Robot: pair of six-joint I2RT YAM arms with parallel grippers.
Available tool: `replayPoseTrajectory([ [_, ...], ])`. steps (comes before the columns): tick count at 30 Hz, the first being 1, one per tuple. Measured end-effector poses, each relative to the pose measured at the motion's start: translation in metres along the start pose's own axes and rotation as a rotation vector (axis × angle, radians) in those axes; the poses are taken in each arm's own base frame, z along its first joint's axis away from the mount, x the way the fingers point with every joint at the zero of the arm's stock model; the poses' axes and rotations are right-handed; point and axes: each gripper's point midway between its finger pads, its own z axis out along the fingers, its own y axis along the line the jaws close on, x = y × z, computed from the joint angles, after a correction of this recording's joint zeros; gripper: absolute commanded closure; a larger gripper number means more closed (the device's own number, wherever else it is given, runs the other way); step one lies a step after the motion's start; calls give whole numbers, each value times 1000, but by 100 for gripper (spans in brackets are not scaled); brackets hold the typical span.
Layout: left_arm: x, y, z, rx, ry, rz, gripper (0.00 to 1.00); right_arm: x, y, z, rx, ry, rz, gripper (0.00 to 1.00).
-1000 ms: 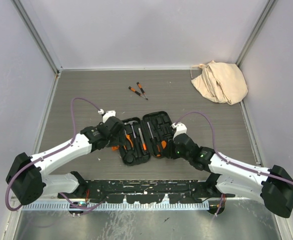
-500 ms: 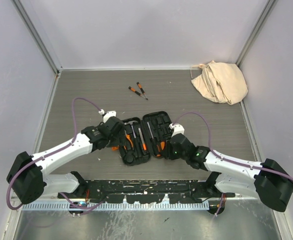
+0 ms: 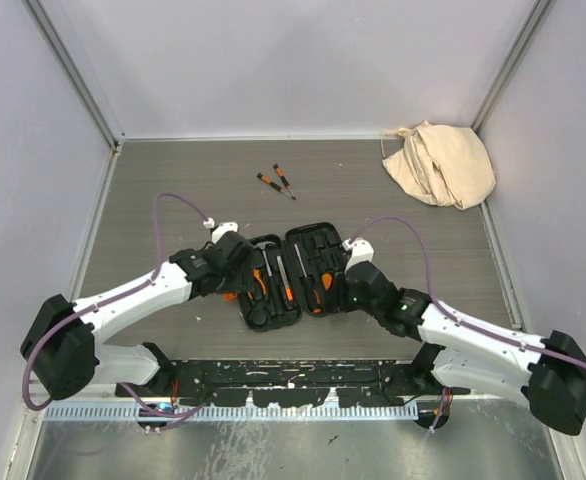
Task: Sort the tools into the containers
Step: Adjust the screwdriver.
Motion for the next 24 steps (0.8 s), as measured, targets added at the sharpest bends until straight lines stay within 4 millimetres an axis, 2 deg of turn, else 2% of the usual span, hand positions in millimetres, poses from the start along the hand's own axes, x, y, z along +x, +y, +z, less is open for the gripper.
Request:
replayPoseTrajectory([
  [4,-14,-9,-7,29,-28,30,28,-44,3,-19,9,-143,-60,100],
  [7,-32,-20,-19,79,-79,62,27,-68,3,-30,14,-233,-130,100],
  [10,-58,-30,-41,139,-163,102,27,-80,3,-37,11,-285,-231,100],
  [13,-89,-40,-73,198,-269,138,28,-92,4,-45,-9,-351,-380,100],
  [17,-122,-52,-116,287,-400,200,28,-101,9,-58,-52,-419,-633,100],
  [20,-127,-58,-133,343,-428,278,29,-98,19,-65,-131,-431,-861,100],
  [24,-122,-73,-145,438,-400,414,30,-77,32,-71,-271,-383,-1163,100],
])
